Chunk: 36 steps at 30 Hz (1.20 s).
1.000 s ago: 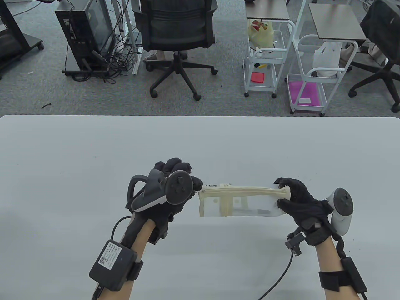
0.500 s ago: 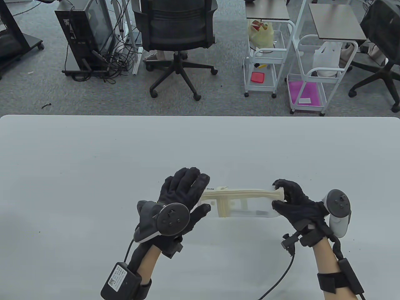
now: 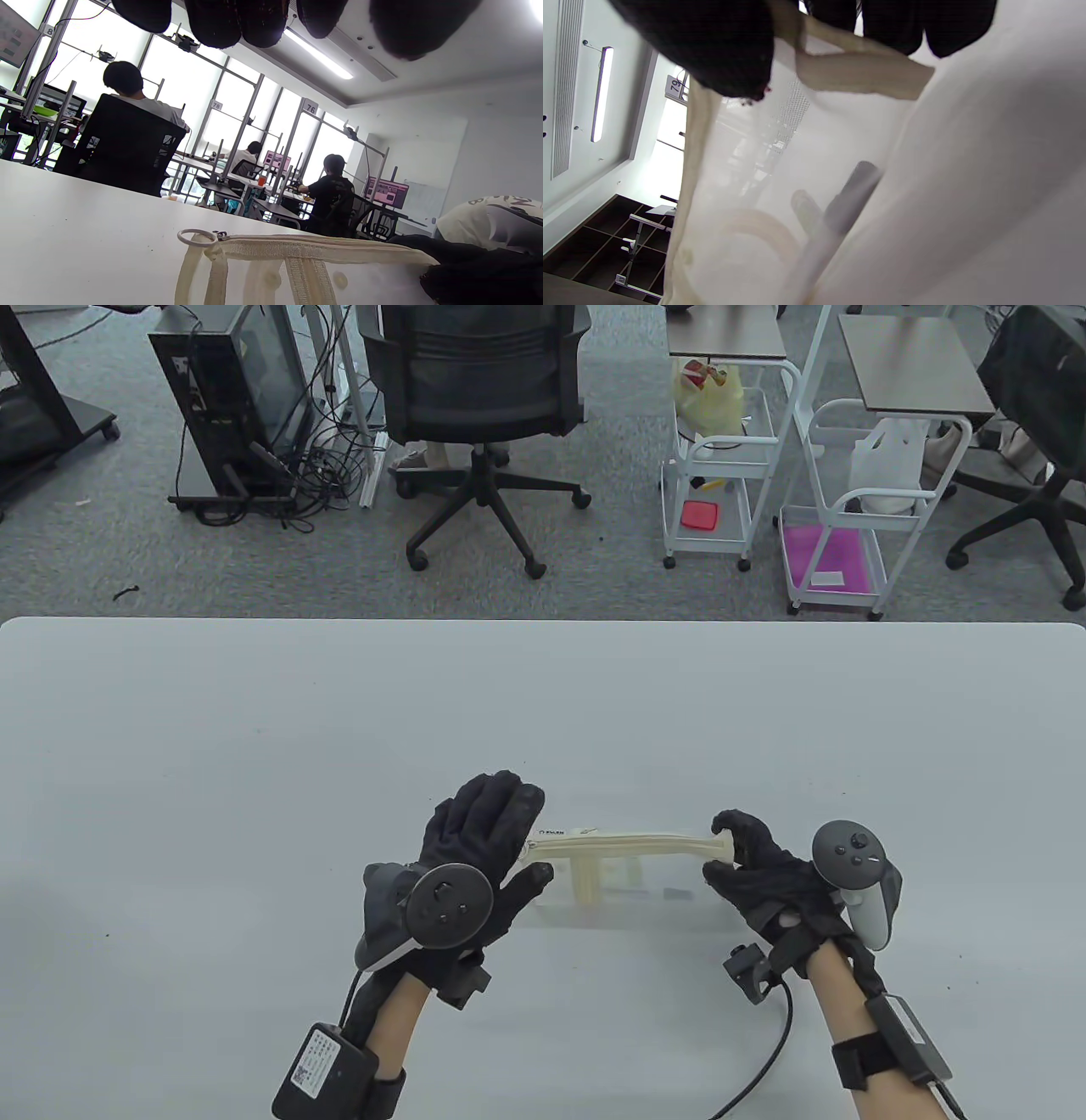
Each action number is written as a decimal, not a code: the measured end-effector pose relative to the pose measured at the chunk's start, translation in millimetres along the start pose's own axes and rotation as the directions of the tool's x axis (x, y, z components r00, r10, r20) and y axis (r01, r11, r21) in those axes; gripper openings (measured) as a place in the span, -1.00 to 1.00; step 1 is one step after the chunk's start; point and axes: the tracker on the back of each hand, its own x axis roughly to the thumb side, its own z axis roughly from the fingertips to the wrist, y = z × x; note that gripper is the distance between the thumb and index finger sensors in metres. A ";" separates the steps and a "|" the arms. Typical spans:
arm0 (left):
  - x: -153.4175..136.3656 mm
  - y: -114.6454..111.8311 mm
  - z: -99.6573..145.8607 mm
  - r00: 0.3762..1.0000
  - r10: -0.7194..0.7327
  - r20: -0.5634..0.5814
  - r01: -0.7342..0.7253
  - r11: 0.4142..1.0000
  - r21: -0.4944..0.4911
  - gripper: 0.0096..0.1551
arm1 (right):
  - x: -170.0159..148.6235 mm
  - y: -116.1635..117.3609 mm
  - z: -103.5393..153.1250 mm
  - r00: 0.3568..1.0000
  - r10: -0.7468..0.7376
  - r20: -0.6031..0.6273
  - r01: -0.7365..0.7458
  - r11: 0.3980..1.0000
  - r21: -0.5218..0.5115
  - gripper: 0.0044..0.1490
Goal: Put marker and eraser into the pencil pouch
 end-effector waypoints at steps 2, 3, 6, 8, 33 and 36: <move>-1.0 -1.5 0.2 1.000 -0.002 -0.003 0.002 1.000 -0.004 -0.09 | -1.2 3.3 -1.3 1.000 0.015 -0.012 -0.015 1.000 0.008 -0.10; -1.3 -2.8 0.2 1.000 -0.009 -0.004 0.009 1.000 -0.007 -0.09 | -1.5 4.7 -1.9 0.999 0.037 -0.024 -0.037 0.999 0.010 -0.09; -1.3 -6.2 0.2 1.000 -0.021 -0.006 0.021 1.000 -0.016 -0.09 | -2.0 6.9 -2.5 0.996 0.075 -0.041 -0.075 0.997 0.002 -0.06; -1.1 -8.8 0.0 1.000 -0.031 -0.003 0.031 0.999 -0.019 -0.09 | -1.2 6.6 -2.5 0.996 0.078 -0.042 -0.078 0.997 -0.001 -0.05; -2.0 -18.4 2.4 0.992 -0.125 0.003 0.125 0.991 0.045 -0.01 | 69.2 -42.7 44.8 0.861 0.426 0.278 -0.352 0.894 -0.279 0.20; -2.1 -15.8 3.3 0.992 -0.123 0.010 0.122 0.991 0.062 0.01 | 78.5 -44.2 51.7 0.839 0.440 0.320 -0.354 0.888 -0.293 0.26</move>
